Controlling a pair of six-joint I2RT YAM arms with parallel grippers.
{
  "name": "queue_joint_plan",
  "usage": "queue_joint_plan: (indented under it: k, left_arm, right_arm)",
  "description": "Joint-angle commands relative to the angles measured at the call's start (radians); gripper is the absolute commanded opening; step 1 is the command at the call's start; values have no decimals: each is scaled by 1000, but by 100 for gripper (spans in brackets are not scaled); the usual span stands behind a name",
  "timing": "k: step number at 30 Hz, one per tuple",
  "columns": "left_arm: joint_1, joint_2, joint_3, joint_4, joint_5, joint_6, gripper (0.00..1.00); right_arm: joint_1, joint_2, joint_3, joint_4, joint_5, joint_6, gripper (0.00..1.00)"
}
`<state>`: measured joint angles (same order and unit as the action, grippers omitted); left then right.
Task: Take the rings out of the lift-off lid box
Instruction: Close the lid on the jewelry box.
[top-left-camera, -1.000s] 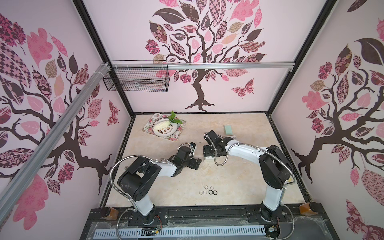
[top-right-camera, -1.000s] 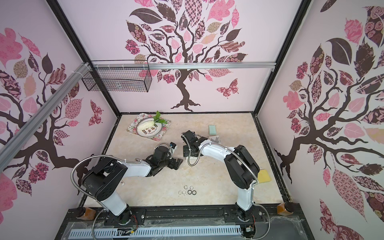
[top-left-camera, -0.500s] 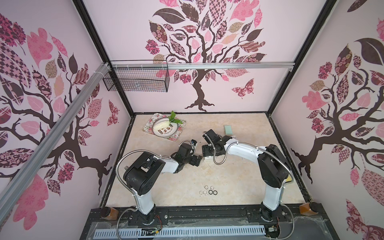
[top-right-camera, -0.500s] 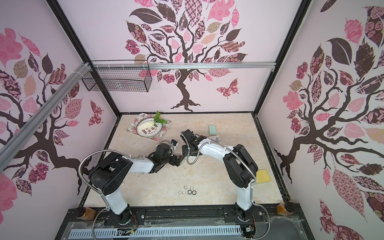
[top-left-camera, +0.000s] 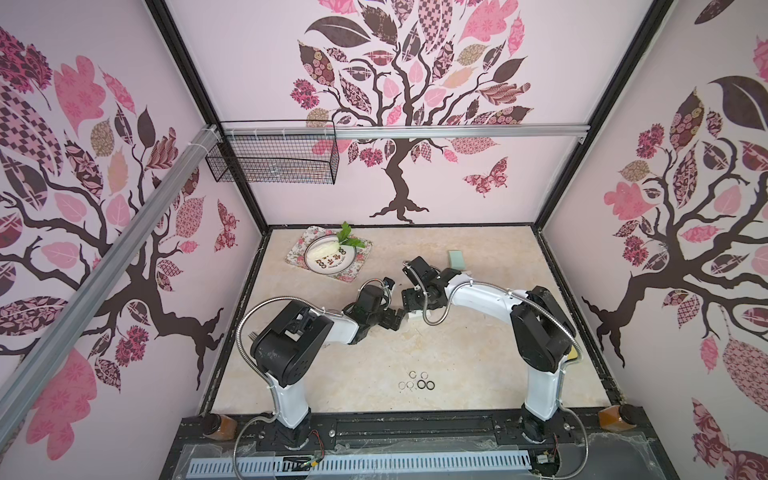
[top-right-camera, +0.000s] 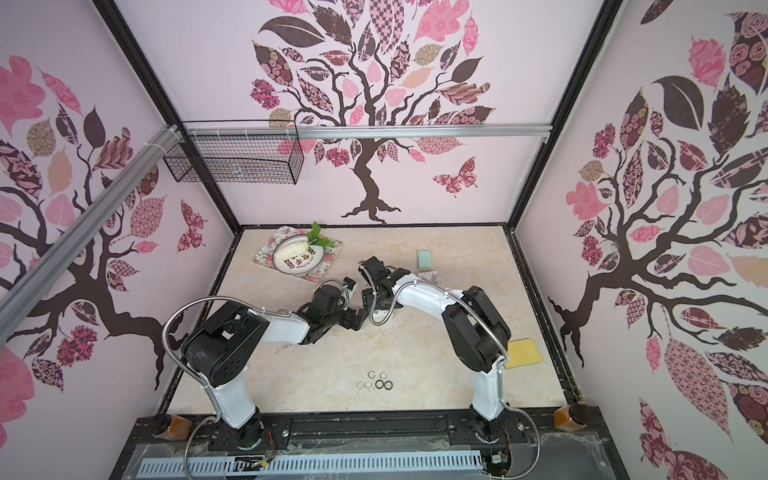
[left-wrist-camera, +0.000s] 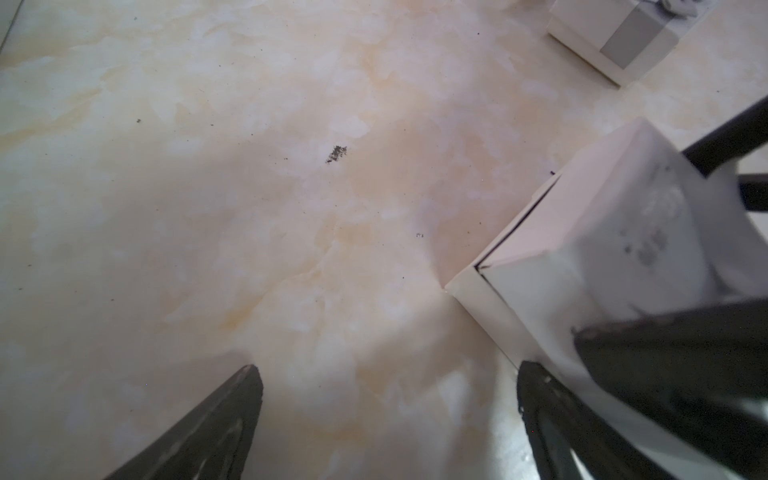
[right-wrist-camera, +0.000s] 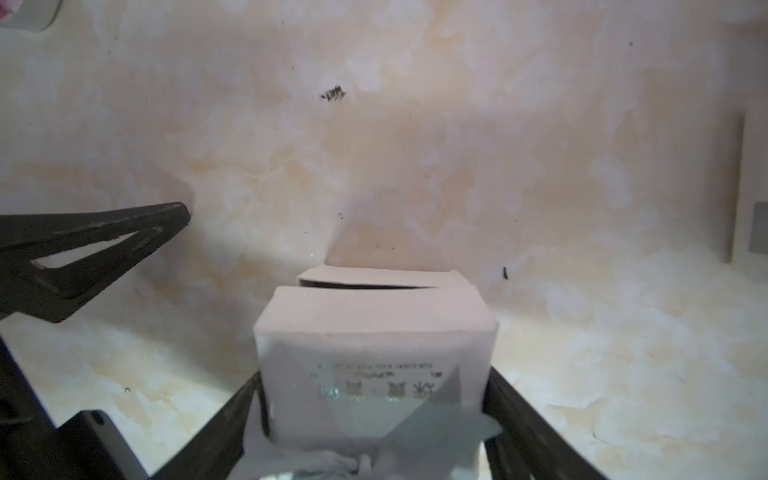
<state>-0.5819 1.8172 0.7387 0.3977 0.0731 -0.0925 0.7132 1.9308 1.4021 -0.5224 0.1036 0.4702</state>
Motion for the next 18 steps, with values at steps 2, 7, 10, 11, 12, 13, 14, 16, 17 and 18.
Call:
queue_joint_plan:
  k: [2, 7, 10, 11, 12, 13, 14, 16, 17, 18]
  left_arm:
    - [3, 17, 31, 8, 23, 8, 98]
    - [3, 15, 27, 11, 26, 10, 98]
    - [4, 4, 16, 8, 20, 11, 98]
    - [5, -5, 12, 2, 17, 12, 98]
    - [8, -17, 6, -5, 8, 9, 98]
    - [12, -29, 1, -14, 4, 6, 98]
    - [18, -44, -4, -22, 1, 0, 98]
    - [34, -78, -22, -36, 0, -12, 98]
    - [41, -98, -29, -47, 1, -16, 98]
    - [44, -121, -36, -63, -2, -14, 98]
  right_arm:
    - [7, 60, 47, -42, -12, -5, 79]
    - [7, 71, 54, -44, -6, -3, 80]
    - [6, 58, 48, -39, -3, -2, 84]
    - [7, 50, 49, -37, -4, -4, 87]
    - [6, 41, 49, -37, -5, -5, 93]
    - [7, 30, 48, -37, -8, -8, 99]
    - [7, 16, 47, -35, -13, -11, 100]
    - [6, -15, 42, -35, -21, -18, 100]
    - [5, -38, 36, -33, -27, -22, 100]
    - [1, -64, 27, -26, -38, -25, 100]
